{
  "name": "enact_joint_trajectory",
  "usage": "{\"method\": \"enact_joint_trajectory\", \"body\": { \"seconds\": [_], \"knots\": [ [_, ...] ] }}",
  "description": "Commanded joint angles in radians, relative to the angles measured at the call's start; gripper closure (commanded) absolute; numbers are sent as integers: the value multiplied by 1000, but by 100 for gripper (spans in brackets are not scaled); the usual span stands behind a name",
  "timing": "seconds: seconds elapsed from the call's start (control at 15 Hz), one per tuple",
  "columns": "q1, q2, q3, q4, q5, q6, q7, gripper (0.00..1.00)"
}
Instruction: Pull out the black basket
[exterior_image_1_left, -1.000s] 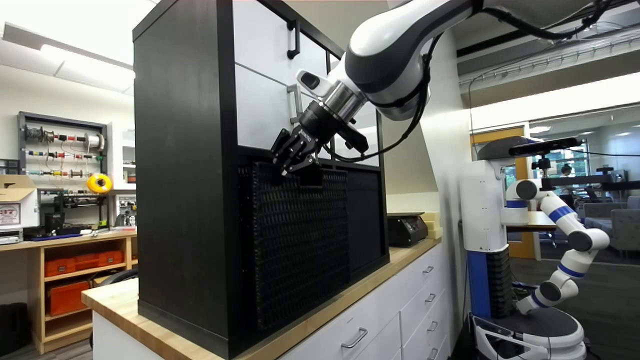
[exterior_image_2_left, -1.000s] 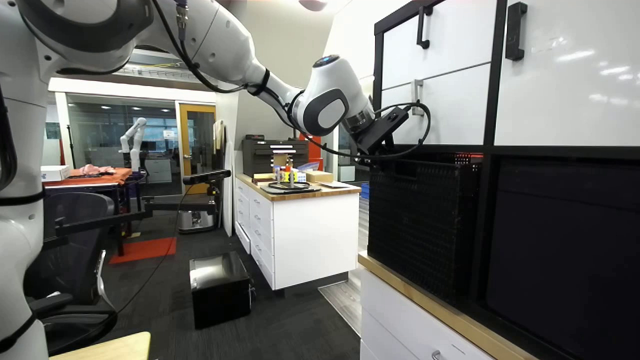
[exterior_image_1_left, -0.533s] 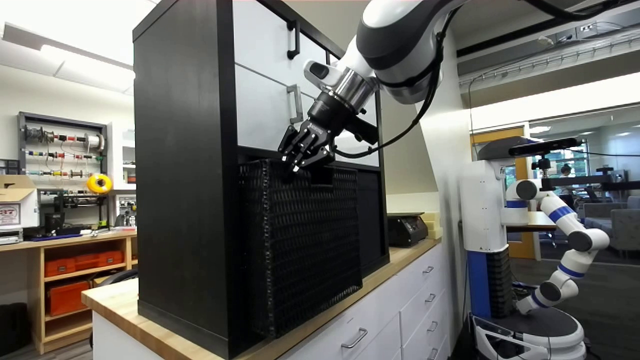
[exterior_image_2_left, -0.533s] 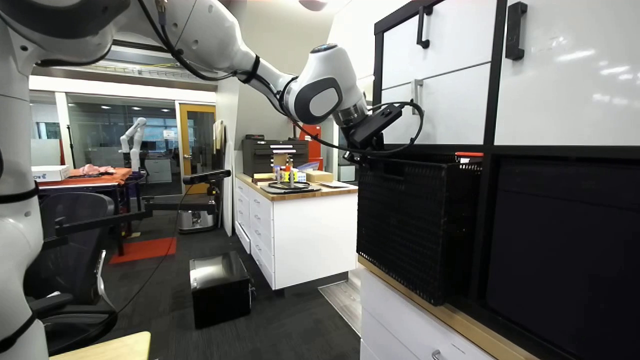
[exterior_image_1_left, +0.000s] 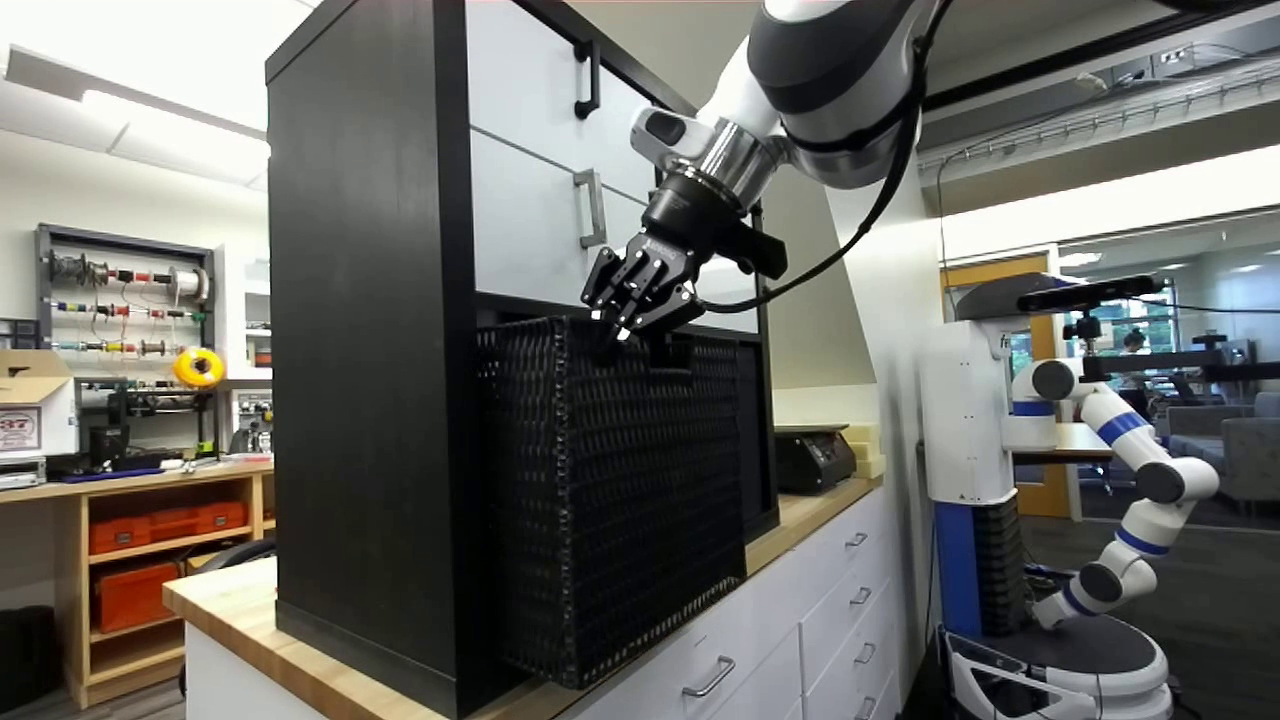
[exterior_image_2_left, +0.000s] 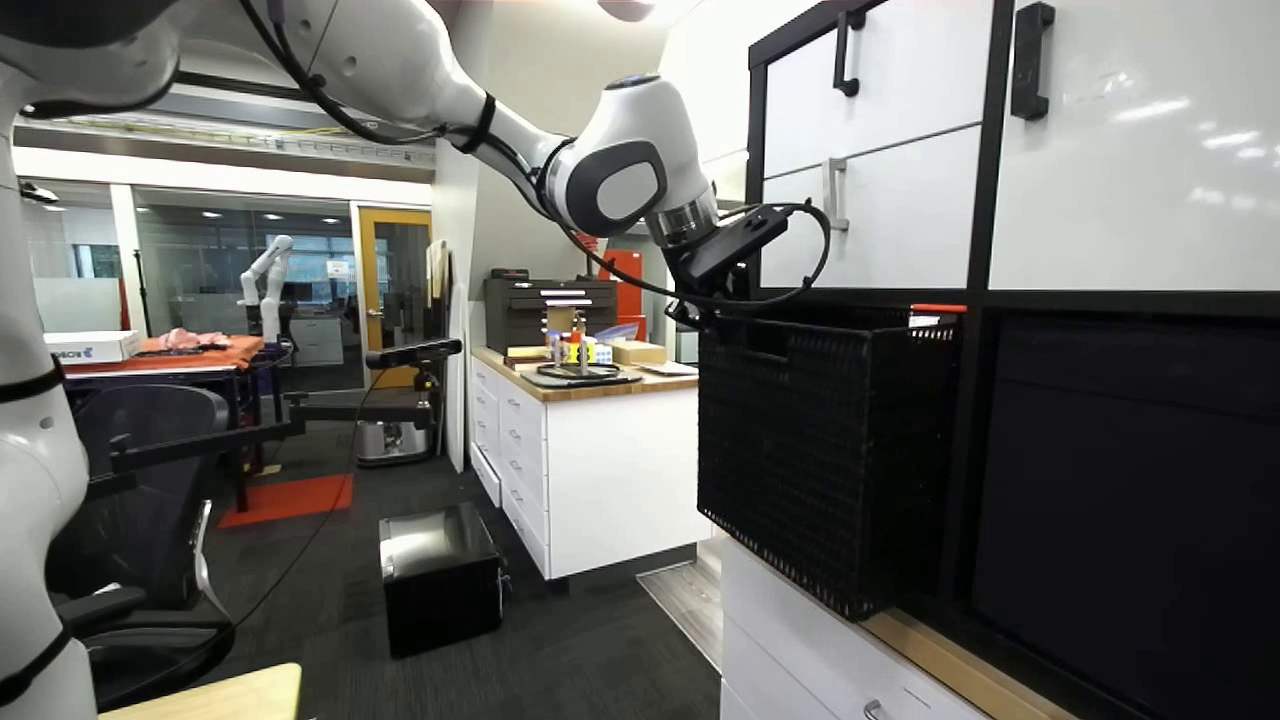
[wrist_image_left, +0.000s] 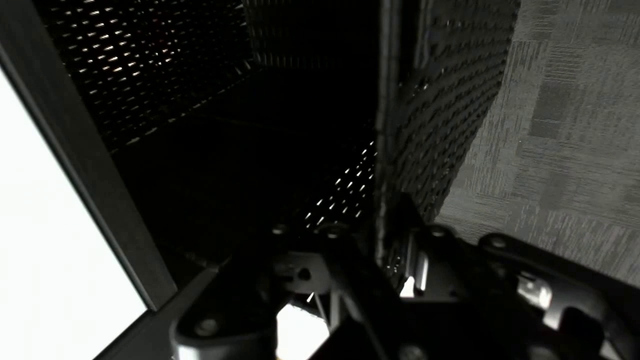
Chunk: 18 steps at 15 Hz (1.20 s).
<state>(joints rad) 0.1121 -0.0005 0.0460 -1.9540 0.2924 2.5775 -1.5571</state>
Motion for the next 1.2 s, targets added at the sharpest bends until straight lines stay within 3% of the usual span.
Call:
{"method": "enact_joint_trajectory", "body": {
  "seconds": [0.0, 0.27, 0.33, 0.4, 1.07, 1.13],
  "knots": [
    [-7, -111, 13, -85, 31, -51, -26, 98],
    [7, -165, 1, -128, 32, -88, -23, 98],
    [9, -173, -1, -136, 29, -94, -18, 86],
    [12, -183, -3, -144, 24, -98, -13, 67],
    [31, -234, -13, -143, 19, -155, 60, 3],
    [24, -232, -11, -132, 3, -173, 102, 1]
  ]
}}
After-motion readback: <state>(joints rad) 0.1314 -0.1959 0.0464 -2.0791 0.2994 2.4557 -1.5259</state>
